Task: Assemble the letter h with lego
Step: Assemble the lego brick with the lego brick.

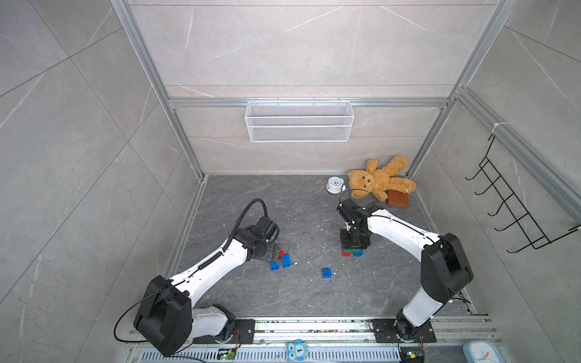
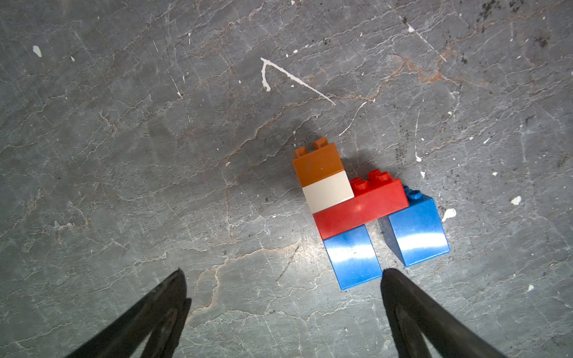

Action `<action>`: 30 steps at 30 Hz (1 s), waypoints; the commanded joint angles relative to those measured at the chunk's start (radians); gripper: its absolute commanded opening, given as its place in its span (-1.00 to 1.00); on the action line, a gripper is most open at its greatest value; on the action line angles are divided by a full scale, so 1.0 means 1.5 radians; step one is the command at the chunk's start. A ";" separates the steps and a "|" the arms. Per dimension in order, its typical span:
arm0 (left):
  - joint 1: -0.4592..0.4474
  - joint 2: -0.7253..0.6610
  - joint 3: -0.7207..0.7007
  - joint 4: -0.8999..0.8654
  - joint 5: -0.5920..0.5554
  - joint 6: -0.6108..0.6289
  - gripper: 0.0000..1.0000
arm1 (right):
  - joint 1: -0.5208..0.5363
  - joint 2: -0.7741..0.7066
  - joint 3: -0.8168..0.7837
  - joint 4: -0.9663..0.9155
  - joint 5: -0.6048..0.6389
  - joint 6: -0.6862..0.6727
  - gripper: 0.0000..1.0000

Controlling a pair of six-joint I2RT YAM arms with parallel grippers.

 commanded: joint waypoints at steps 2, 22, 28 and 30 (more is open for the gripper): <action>-0.002 -0.008 0.021 -0.014 -0.008 0.008 0.99 | 0.004 -0.002 0.020 -0.022 0.017 0.000 -0.06; -0.003 -0.009 0.021 -0.016 -0.007 0.009 0.99 | 0.006 -0.003 0.021 -0.025 0.019 0.005 -0.81; -0.004 -0.012 0.020 -0.015 -0.009 0.008 0.99 | 0.020 0.007 0.028 -0.029 0.027 0.011 -1.00; -0.004 -0.011 0.021 -0.014 -0.010 0.008 0.99 | 0.024 0.014 0.034 -0.036 0.034 0.014 -1.00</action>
